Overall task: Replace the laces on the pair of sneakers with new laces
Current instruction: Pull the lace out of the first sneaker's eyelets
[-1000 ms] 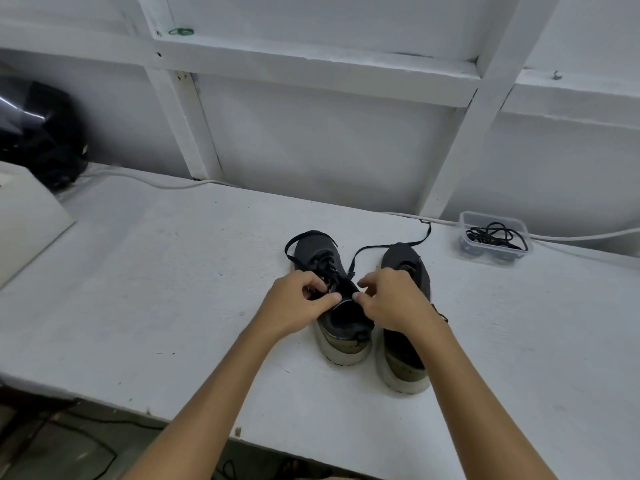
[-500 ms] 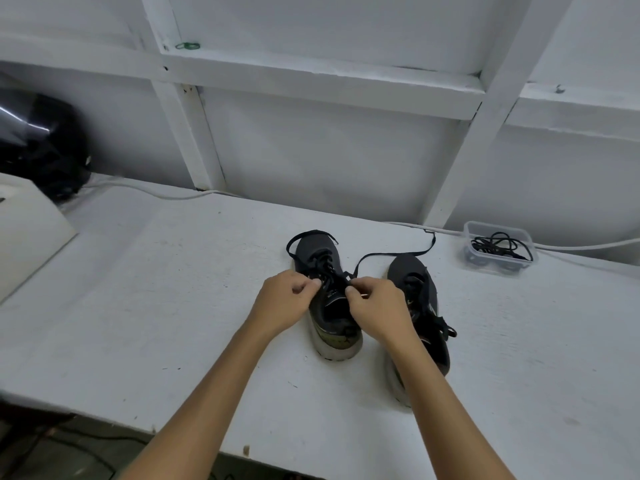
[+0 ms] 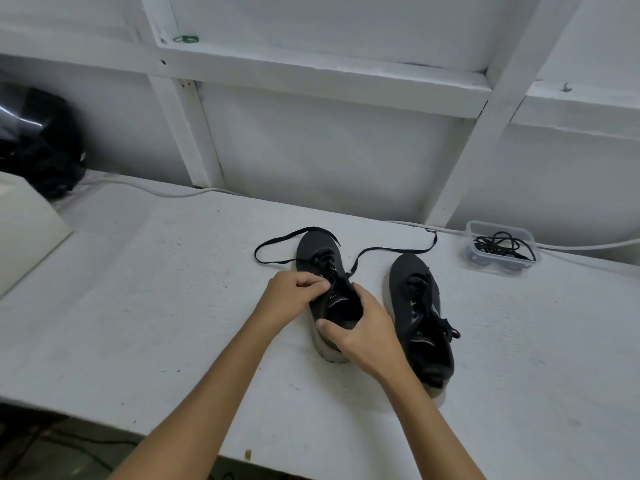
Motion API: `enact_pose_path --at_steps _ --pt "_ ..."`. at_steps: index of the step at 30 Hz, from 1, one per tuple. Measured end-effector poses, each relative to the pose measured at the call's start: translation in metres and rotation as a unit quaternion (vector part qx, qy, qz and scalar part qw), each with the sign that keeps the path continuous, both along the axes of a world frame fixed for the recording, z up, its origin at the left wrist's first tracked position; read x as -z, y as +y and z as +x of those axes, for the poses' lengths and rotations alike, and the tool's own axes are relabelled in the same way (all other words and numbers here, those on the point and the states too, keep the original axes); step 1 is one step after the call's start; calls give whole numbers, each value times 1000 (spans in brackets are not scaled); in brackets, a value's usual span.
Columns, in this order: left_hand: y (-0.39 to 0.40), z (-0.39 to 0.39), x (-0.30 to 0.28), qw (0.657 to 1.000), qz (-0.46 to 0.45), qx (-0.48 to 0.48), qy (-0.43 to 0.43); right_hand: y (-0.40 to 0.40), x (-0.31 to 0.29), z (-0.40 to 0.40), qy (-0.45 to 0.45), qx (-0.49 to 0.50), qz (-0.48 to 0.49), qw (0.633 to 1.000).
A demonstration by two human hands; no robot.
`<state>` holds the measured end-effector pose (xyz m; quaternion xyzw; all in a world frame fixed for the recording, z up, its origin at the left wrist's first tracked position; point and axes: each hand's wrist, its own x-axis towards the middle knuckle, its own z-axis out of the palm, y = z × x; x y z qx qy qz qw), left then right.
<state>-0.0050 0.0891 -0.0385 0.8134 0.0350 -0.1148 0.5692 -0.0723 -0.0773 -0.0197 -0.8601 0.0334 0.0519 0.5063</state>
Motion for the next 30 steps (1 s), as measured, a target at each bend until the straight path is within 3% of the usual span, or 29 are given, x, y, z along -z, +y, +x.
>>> enact_pose_path --at_steps 8,15,19,23,30 --pt "-6 13 -15 996 89 30 -2 0 3 4 -6 -1 -11 1000" --pt "2 9 -5 999 11 43 21 -4 -7 7 14 -10 -23 1000" --pt "6 10 -4 997 41 61 -5 2 -2 12 5 -18 -51 999" --pt "0 13 -12 1000 -7 -7 17 3 3 8 -2 8 -39 999" --pt "5 7 -2 999 -23 35 11 7 5 5 -14 31 -15 999"
